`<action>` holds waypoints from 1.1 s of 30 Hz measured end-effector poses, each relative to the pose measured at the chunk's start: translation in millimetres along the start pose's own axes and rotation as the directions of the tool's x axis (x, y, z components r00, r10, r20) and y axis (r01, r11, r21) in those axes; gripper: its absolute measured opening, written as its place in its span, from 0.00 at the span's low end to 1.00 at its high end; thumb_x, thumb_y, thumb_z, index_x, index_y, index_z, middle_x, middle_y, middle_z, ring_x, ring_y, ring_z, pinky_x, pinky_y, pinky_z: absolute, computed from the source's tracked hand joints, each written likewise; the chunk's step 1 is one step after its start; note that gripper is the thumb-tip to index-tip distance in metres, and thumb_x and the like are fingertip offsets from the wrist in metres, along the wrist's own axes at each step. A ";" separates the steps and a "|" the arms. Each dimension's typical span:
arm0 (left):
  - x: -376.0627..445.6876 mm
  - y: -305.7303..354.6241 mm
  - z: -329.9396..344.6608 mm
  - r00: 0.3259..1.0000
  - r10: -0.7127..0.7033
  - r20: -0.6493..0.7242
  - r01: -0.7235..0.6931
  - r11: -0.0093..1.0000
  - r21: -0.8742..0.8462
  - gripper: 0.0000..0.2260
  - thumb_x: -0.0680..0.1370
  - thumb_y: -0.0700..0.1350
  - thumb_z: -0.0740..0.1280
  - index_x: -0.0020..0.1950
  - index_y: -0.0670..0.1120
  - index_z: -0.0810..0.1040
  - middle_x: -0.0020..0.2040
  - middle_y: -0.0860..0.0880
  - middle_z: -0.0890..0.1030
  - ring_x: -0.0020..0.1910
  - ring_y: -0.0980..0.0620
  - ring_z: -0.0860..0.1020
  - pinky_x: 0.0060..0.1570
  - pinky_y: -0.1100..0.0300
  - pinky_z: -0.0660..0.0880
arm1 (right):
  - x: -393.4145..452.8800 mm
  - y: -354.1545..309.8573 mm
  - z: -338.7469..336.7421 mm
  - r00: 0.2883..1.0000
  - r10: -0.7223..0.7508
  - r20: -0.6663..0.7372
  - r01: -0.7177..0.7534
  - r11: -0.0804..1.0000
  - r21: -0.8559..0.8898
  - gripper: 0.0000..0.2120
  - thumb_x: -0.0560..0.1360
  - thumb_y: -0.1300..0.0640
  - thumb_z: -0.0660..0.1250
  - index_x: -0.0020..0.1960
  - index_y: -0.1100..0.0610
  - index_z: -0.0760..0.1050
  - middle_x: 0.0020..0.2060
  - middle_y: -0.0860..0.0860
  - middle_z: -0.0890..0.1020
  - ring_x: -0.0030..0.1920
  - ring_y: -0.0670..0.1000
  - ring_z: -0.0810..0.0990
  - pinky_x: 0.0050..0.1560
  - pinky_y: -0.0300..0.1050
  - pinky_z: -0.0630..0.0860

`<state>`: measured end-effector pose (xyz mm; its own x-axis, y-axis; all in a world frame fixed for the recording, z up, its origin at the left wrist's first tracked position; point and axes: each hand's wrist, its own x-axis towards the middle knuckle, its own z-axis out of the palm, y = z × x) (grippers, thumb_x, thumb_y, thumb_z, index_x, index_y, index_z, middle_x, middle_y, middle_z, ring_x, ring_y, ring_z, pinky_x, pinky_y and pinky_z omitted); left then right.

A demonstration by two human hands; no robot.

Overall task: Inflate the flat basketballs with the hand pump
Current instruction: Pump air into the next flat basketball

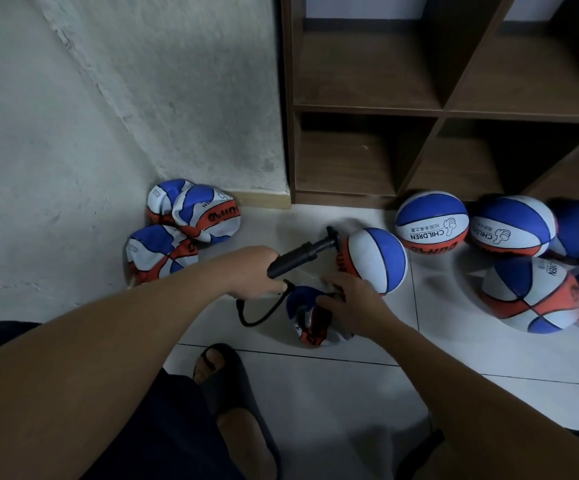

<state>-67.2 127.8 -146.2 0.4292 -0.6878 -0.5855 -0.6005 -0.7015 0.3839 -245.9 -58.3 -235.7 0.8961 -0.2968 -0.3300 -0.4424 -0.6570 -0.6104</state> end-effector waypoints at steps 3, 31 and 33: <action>1.5 -2.9 2.4 0.995 0.076 0.069 -0.078 0.997 0.027 0.15 0.81 0.57 0.74 0.44 0.48 0.76 0.37 0.50 0.74 0.32 0.52 0.72 0.35 0.56 0.67 | 1.6 -5.9 -21.0 0.990 0.140 0.016 -0.141 0.983 0.118 0.09 0.85 0.49 0.67 0.61 0.49 0.83 0.53 0.48 0.86 0.53 0.53 0.83 0.56 0.49 0.81; 0.1 5.0 18.0 0.998 0.051 -0.021 -0.046 0.981 0.189 0.16 0.78 0.58 0.72 0.37 0.50 0.77 0.33 0.51 0.79 0.31 0.49 0.77 0.34 0.55 0.72 | -33.1 2.9 -36.1 0.834 0.489 -0.254 -0.264 0.759 0.594 0.24 0.86 0.46 0.60 0.42 0.65 0.75 0.31 0.55 0.75 0.33 0.53 0.72 0.35 0.49 0.68; 2.5 -1.9 14.3 0.998 0.040 -0.052 -0.029 0.980 0.198 0.16 0.78 0.59 0.73 0.36 0.50 0.77 0.33 0.51 0.79 0.32 0.50 0.78 0.34 0.55 0.71 | -30.6 13.7 -49.4 0.814 0.540 -0.213 -0.301 0.707 0.640 0.21 0.85 0.48 0.60 0.41 0.63 0.73 0.32 0.56 0.73 0.33 0.54 0.70 0.35 0.51 0.68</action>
<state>-74.7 130.1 -158.6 0.4393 -0.7240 -0.5318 -0.7345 -0.6303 0.2513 -277.6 -92.4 -198.4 0.4987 -0.7441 -0.4446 -0.6054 0.0681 -0.7930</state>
